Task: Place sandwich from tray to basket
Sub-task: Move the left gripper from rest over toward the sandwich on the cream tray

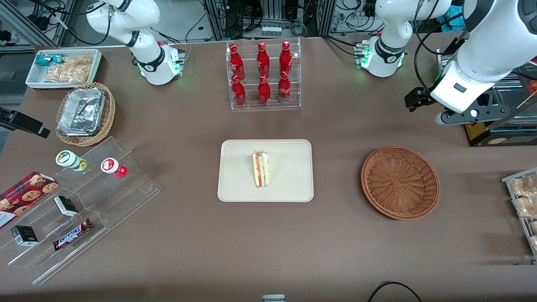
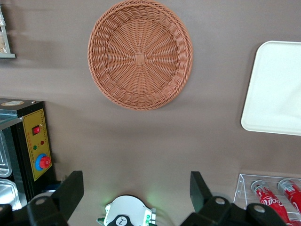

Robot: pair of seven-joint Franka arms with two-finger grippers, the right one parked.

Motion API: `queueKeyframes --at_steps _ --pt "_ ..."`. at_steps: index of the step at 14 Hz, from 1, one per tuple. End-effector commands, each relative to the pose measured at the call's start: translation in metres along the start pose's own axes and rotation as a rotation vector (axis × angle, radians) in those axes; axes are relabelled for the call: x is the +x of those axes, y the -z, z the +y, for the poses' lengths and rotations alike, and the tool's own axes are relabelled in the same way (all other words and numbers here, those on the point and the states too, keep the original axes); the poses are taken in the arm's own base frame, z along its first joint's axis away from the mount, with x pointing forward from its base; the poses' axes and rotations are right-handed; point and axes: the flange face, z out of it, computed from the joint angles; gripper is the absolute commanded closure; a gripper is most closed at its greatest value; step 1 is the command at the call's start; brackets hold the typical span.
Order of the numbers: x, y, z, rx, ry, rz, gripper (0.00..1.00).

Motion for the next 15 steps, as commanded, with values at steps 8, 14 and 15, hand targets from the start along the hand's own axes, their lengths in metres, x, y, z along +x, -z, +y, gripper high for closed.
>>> queueKeyframes --at_steps 8,14,15 --pt "0.041 -0.054 0.017 0.011 -0.015 -0.115 0.0" --pt "0.034 -0.133 0.149 -0.081 -0.004 -0.053 0.0" --pt "0.026 -0.147 0.176 -0.105 0.022 -0.025 0.0"
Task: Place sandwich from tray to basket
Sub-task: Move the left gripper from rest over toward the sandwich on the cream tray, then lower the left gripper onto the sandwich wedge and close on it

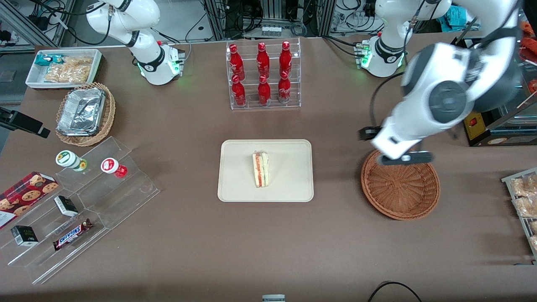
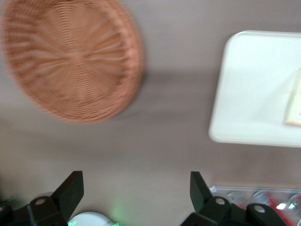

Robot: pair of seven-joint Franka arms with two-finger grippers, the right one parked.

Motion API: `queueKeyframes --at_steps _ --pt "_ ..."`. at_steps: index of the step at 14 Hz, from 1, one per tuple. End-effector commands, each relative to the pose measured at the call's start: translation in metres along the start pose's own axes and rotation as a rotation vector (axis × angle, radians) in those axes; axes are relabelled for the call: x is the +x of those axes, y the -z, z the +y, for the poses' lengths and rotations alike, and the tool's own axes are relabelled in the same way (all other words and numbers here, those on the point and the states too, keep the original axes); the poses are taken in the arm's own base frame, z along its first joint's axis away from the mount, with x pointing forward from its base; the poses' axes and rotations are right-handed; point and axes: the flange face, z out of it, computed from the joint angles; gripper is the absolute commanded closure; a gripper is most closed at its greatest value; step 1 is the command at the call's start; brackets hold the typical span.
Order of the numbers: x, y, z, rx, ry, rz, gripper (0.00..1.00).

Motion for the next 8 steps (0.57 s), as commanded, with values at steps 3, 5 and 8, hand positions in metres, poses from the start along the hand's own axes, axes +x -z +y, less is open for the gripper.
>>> queueKeyframes --at_steps 3,5,8 --pt "-0.038 -0.051 0.109 -0.067 0.1 0.07 0.0" --pt "-0.043 -0.067 0.149 -0.021 0.094 0.102 0.0" --pt "-0.049 -0.09 0.207 0.018 0.152 0.168 0.0"
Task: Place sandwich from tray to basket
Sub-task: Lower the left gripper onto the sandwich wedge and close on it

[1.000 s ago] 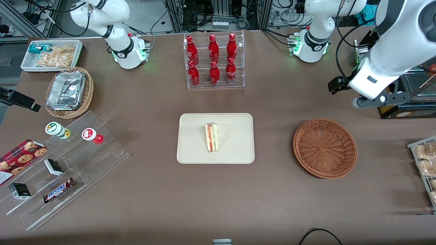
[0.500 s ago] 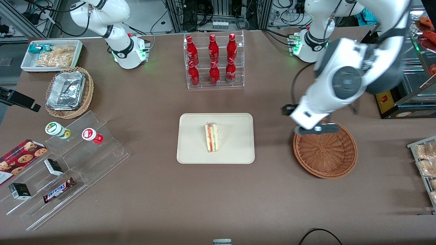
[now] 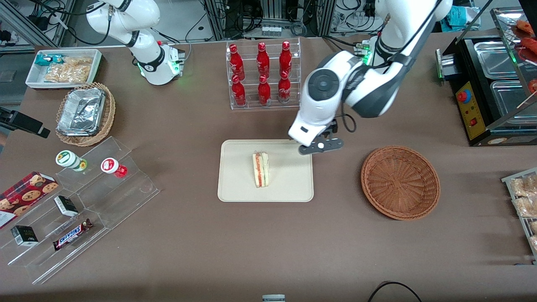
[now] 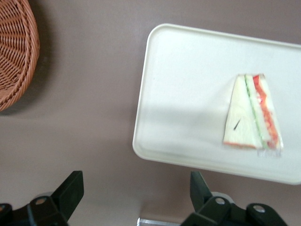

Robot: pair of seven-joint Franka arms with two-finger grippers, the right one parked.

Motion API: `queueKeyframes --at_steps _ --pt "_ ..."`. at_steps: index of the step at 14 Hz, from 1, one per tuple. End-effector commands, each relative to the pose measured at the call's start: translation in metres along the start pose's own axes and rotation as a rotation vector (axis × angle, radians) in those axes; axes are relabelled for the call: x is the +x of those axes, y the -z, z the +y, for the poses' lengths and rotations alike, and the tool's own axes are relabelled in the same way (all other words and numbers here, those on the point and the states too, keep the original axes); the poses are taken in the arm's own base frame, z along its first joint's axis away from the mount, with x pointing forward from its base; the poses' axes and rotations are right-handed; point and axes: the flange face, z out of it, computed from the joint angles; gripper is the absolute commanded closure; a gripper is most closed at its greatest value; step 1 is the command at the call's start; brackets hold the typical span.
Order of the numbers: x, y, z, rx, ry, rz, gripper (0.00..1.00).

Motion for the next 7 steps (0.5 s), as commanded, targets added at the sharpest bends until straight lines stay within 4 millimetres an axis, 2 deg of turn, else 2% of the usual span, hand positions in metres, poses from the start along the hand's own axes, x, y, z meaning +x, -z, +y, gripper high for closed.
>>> queueKeyframes --at_steps 1,3,4,7 --pt "-0.006 -0.016 0.064 -0.006 0.053 0.036 0.0" --pt "-0.014 -0.028 0.098 -0.013 0.095 0.064 0.0" --pt "-0.02 -0.036 0.111 -0.008 0.1 0.081 0.0" --pt "-0.021 -0.064 0.145 -0.089 0.08 0.112 0.0"
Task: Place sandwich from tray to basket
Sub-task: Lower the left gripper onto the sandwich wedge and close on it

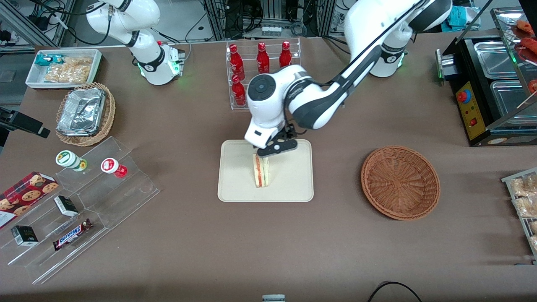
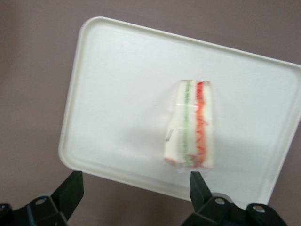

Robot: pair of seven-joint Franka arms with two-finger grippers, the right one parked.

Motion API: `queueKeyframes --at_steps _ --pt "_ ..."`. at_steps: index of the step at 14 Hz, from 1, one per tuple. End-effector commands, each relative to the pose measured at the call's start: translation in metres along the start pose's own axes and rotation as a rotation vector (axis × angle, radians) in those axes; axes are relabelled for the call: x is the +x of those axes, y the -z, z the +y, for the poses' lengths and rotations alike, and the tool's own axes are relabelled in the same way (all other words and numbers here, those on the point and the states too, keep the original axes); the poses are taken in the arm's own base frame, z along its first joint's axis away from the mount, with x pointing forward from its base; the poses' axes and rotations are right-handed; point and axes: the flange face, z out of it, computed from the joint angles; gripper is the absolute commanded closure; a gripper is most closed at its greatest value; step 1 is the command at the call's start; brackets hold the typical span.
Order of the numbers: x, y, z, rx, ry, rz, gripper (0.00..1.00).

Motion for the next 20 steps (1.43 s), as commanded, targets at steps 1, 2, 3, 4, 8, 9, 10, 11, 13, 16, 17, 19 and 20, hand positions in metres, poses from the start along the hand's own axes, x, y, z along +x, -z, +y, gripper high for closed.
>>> queueKeyframes --at_steps 1,2,3,4,8,9,10,11,13,16,17,19,20 --pt "0.002 -0.026 0.029 -0.065 0.001 0.014 0.0" --pt "-0.003 -0.038 0.034 -0.067 -0.024 0.033 0.0" --pt "-0.005 -0.048 0.038 -0.07 -0.041 0.052 0.0" --pt "-0.002 -0.052 0.041 -0.086 -0.039 0.056 0.0" --pt "0.001 -0.075 0.051 -0.098 -0.036 0.043 0.01" --pt "0.0 -0.078 0.05 -0.095 -0.035 0.04 0.12" --pt "-0.001 -0.081 0.049 -0.089 -0.019 0.035 0.25" --pt "-0.002 -0.087 0.049 -0.082 -0.006 0.03 0.35" --pt "-0.005 -0.096 0.048 -0.071 -0.003 0.021 0.39" --pt "-0.009 -0.102 0.045 -0.058 0.053 0.012 0.73" --pt "-0.006 -0.101 0.044 -0.059 0.065 0.014 0.82" --pt "-0.002 -0.095 0.043 -0.063 0.077 0.015 0.86" --pt "0.004 -0.089 0.041 -0.066 0.104 0.019 0.88"
